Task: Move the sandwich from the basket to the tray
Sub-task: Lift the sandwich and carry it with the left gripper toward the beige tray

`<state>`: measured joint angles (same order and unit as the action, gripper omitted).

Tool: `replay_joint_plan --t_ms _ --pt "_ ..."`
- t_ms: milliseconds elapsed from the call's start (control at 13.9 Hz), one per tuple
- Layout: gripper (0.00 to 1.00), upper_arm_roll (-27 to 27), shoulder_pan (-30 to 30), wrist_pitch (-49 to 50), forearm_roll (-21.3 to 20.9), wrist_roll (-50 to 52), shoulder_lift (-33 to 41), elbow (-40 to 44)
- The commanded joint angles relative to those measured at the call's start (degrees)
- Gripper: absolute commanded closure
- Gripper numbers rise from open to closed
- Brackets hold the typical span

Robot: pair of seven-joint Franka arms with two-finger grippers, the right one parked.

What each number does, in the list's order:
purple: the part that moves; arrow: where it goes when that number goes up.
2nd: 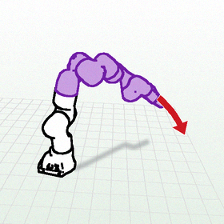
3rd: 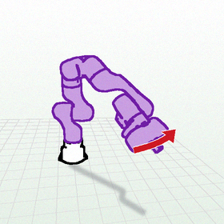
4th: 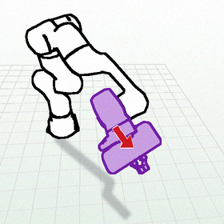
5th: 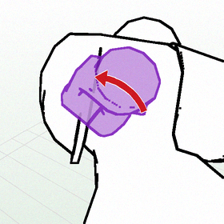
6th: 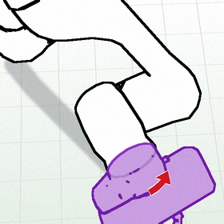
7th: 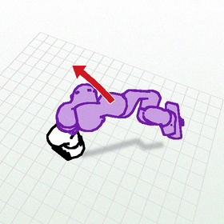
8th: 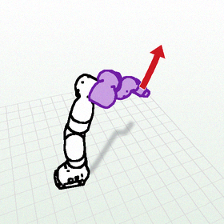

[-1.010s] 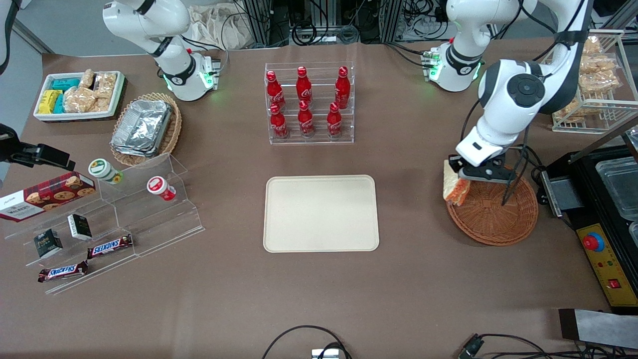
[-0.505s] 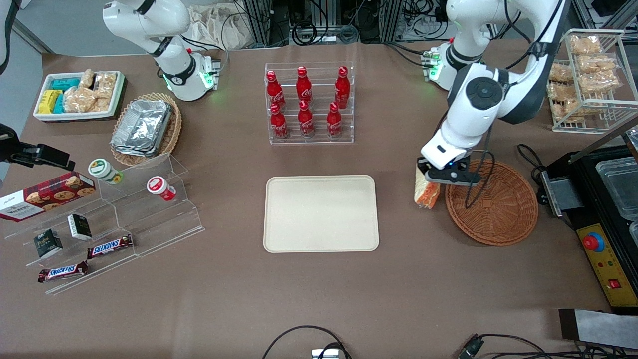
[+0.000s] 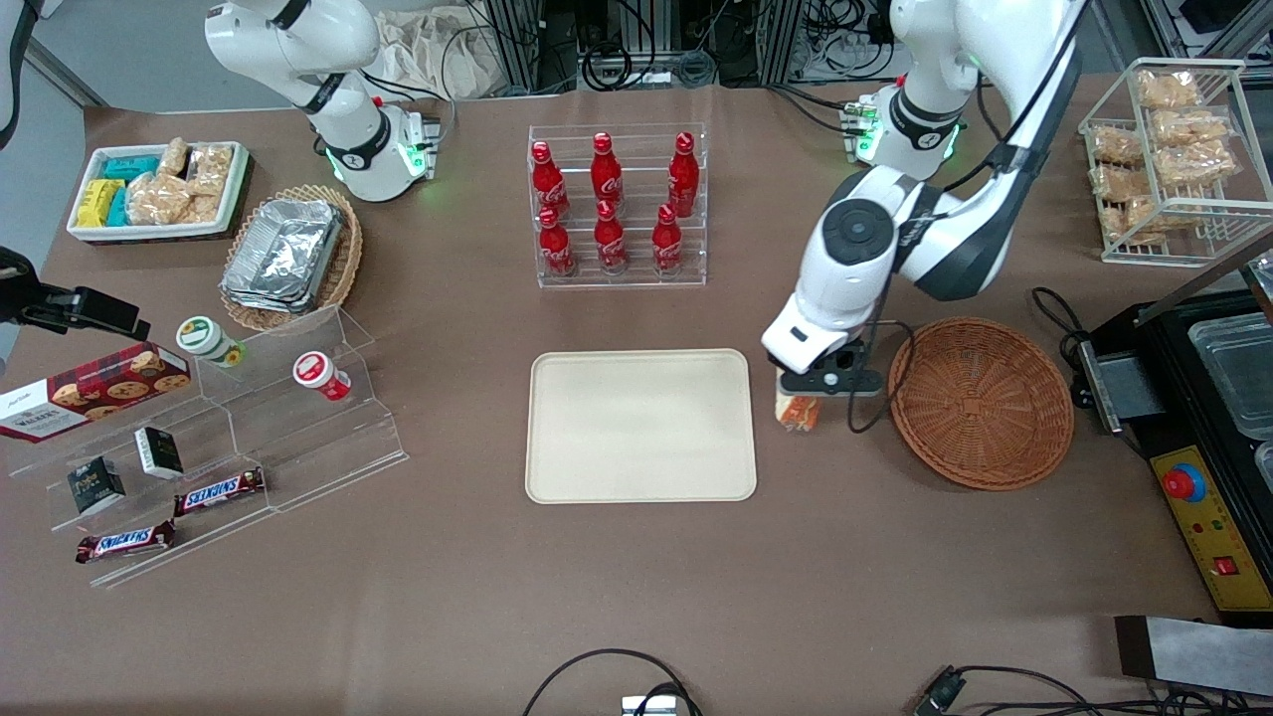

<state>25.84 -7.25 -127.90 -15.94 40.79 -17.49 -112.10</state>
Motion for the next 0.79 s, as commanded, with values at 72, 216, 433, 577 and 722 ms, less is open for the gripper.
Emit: replay_joint_plan --t_ms 72,216,433,577,722 --pt "0.93 -0.09 -3.73 4.49 -3.04 5.97 -7.11 9.43" --pt "0.93 -0.17 -5.31 6.16 -3.04 7.89 -9.48 13.12" --pt "0.93 -0.17 -7.16 7.05 -3.22 9.13 -12.22 16.29" --pt "0.93 -0.17 -7.69 7.05 -3.22 9.40 -12.83 16.74" --pt "0.93 -0.26 -8.48 7.05 -4.52 9.57 -13.71 16.91"
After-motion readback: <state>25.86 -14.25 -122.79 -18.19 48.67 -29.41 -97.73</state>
